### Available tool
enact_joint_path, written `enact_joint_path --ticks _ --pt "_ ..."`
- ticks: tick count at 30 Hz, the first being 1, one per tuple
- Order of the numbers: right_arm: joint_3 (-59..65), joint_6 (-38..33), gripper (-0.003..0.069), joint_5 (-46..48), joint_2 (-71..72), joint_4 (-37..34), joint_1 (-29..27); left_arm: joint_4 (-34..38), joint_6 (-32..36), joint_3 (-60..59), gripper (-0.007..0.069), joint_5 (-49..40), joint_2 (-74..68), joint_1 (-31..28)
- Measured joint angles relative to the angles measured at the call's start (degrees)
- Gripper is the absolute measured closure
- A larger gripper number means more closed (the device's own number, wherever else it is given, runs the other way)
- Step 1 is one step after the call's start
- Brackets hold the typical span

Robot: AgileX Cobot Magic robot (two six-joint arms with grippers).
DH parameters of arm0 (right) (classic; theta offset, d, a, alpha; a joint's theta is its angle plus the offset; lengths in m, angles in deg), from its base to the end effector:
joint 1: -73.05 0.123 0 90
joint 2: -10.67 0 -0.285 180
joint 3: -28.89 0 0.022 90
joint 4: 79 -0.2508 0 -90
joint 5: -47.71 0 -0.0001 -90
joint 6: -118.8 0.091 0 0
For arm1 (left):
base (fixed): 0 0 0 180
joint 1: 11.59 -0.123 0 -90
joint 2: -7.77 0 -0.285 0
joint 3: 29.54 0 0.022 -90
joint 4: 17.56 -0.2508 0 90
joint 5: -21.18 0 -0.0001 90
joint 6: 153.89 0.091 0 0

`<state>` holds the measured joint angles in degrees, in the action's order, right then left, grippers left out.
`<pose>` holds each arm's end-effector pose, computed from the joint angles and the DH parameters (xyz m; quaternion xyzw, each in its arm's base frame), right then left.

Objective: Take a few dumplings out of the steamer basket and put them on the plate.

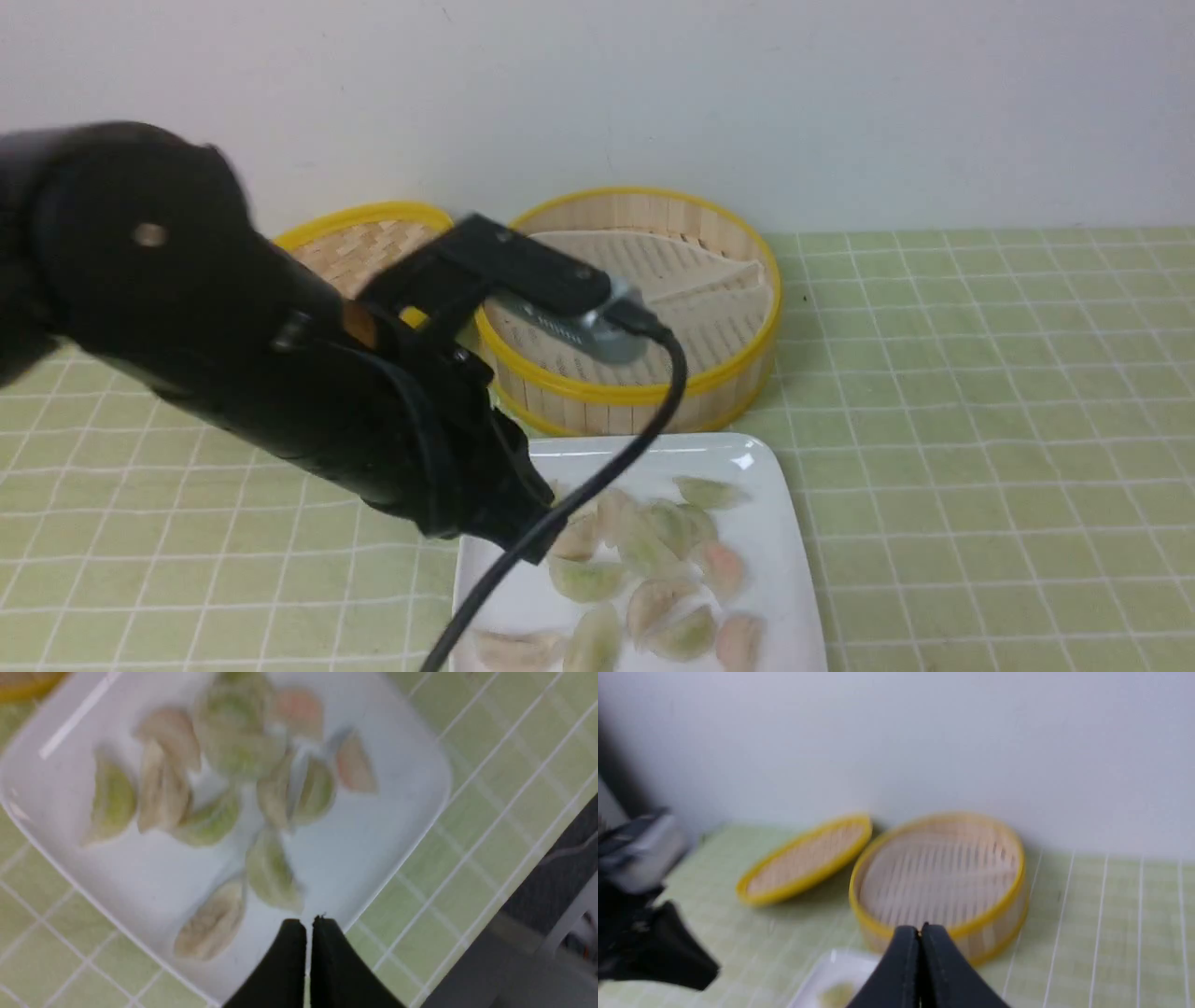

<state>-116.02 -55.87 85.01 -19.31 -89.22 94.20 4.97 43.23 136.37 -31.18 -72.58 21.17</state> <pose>0.0522 0.0307 0.3723 -0.0856 0.7716 0.2272 0.5879 0.1988 -0.1608 0.3358 0.3327 0.8818 -0.2188 0.2528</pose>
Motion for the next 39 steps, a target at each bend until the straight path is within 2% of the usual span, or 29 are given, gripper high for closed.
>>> enact_joint_path --ticks 3,7,16,20,27,39 --pt "6.47 0.45 0.0673 -9.64 7.34 1.29 0.00 1.93 1.27 -0.84 0.0631 3.99 7.97 0.00" --pt "11.23 0.60 0.0673 -16.45 15.69 1.47 0.00 2.93 2.47 -5.52 0.0631 11.16 20.24 0.00" --pt "12.24 0.61 0.0673 -18.43 22.91 1.47 0.00 3.37 2.43 -21.51 0.0631 20.35 45.16 0.00" --pt "12.31 0.61 0.0673 -18.39 23.11 1.47 0.00 5.49 1.49 -26.14 0.0631 22.84 51.91 0.00" --pt "12.31 0.61 0.0673 -18.24 23.11 1.47 0.00 8.57 0.86 -27.72 0.0631 22.91 54.84 0.00" --pt "12.31 0.61 0.0673 -18.19 23.11 1.47 0.00 8.85 0.81 -29.45 0.0631 22.71 54.84 0.04"
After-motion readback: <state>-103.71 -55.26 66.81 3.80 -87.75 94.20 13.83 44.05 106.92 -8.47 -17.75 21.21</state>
